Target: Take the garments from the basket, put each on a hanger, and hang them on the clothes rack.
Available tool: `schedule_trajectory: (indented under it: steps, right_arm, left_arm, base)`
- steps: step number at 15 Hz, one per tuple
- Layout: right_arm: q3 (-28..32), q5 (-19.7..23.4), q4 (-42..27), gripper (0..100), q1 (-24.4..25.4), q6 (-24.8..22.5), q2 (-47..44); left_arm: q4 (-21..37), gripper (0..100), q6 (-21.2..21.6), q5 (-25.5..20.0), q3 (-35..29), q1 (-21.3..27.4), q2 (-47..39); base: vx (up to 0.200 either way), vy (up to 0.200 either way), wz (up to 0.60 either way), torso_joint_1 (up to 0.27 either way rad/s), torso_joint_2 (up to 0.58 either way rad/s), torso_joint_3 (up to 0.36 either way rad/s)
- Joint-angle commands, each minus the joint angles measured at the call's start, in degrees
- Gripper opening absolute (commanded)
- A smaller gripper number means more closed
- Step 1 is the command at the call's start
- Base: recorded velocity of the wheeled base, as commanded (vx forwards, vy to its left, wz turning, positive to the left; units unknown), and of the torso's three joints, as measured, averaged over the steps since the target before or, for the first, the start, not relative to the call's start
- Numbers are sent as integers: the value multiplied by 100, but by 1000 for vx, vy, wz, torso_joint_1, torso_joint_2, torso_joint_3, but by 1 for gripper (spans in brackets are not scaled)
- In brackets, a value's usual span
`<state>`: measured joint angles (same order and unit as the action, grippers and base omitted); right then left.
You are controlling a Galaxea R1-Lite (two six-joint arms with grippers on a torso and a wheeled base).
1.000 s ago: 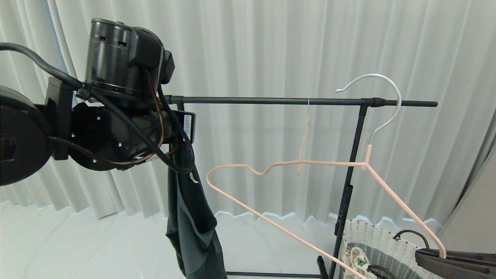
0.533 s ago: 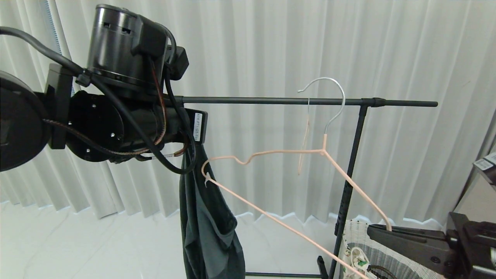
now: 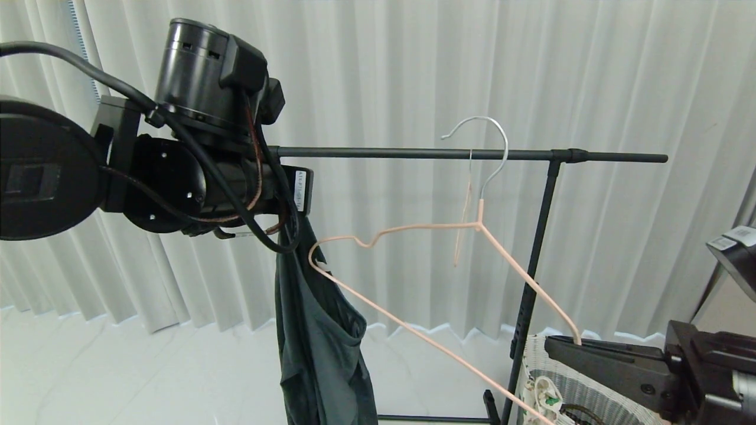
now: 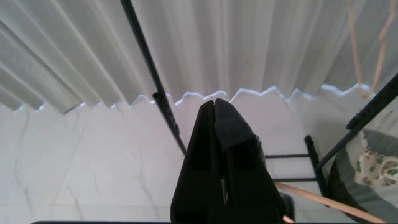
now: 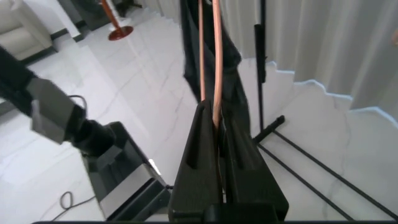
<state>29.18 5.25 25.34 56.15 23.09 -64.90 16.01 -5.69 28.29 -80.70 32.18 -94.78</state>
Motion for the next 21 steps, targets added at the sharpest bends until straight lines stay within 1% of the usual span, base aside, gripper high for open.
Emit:
schedule_trajectory:
  steps: [1, 4, 9, 12, 14, 16, 17, 21]
  right_arm:
    - [-9, -24, 6, 0, 98, 11, 92]
    - [8, -24, 94, 0, 98, 11, -40]
    - [87, -33, 805, 0, 98, 38, -594]
    - [140, -33, 841, 0, 98, 38, -690]
    - [175, -60, 1016, 0, 89, 38, -849]
    - [184, -429, 1271, 0, 89, 29, -1068]
    - [175, -499, 1359, 0, 98, 29, -1112]
    - [290, -517, 1394, 0, 98, 29, -1244]
  left_arm:
    - [78, 0, -20, 1, -7, -37, -32]
    - [96, 0, -81, 1, -7, -2, -32]
    - [96, 0, -99, 1, 11, -2, -49]
    - [96, 0, -107, 1, 11, -10, -40]
    - [96, 0, -107, 1, 19, -10, -40]
    - [96, 0, -107, 9, 11, -37, -49]
    - [96, 0, -107, 9, 11, -45, -49]
    - [96, 0, -239, 9, -16, -19, -23]
  base:
    - [0, 0, 0, 0, 0, 0]
    - [0, 0, 0, 0, 0, 0]
    - [0, 0, 0, 0, 0, 0]
    - [0, 0, 0, 0, 0, 0]
    - [0, 0, 0, 0, 0, 0]
    - [0, 0, 0, 0, 0, 0]
    - [0, 0, 0, 0, 0, 0]
    - [0, 0, 0, 0, 0, 0]
